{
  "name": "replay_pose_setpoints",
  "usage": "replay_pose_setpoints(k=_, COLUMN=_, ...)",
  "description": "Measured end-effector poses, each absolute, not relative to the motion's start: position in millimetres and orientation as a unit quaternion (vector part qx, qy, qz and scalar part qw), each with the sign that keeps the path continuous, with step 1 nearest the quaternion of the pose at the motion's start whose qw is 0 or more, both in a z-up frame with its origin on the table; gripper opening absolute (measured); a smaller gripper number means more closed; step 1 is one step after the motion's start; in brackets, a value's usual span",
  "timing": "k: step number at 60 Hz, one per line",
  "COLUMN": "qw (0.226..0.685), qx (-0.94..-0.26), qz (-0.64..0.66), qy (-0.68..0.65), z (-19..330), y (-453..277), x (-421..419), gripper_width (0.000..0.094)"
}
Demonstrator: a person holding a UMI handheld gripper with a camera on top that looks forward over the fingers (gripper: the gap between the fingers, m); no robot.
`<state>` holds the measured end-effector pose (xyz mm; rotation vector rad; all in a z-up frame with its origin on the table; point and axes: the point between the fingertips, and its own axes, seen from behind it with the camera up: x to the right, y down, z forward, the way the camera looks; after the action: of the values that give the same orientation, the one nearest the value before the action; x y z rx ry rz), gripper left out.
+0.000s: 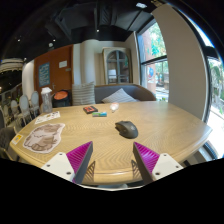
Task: Arrange mouse
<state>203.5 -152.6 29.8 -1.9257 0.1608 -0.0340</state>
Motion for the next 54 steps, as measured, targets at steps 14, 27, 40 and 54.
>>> replay_pose_setpoints(k=14, qw=0.483, qx=-0.870, qz=-0.049, qy=0.086, z=-4.3, y=-75.4, x=275.2, gripper_width=0.0810)
replay_pose_setpoints(k=27, qw=0.434, qx=-0.894, qz=-0.047, qy=0.098, z=-14.2, y=-10.4, x=302.7, gripper_width=0.0775)
replay_pose_setpoints(k=40, qw=0.417, qx=-0.898, qz=-0.071, qy=0.125, z=-19.7, y=23.3, x=337.2, gripper_width=0.0561)
replay_pose_setpoints(k=54, qw=0.432, qx=-0.886, qz=-0.088, qy=0.143, z=-0.1, y=21.9, x=337.1, gripper_width=0.0402)
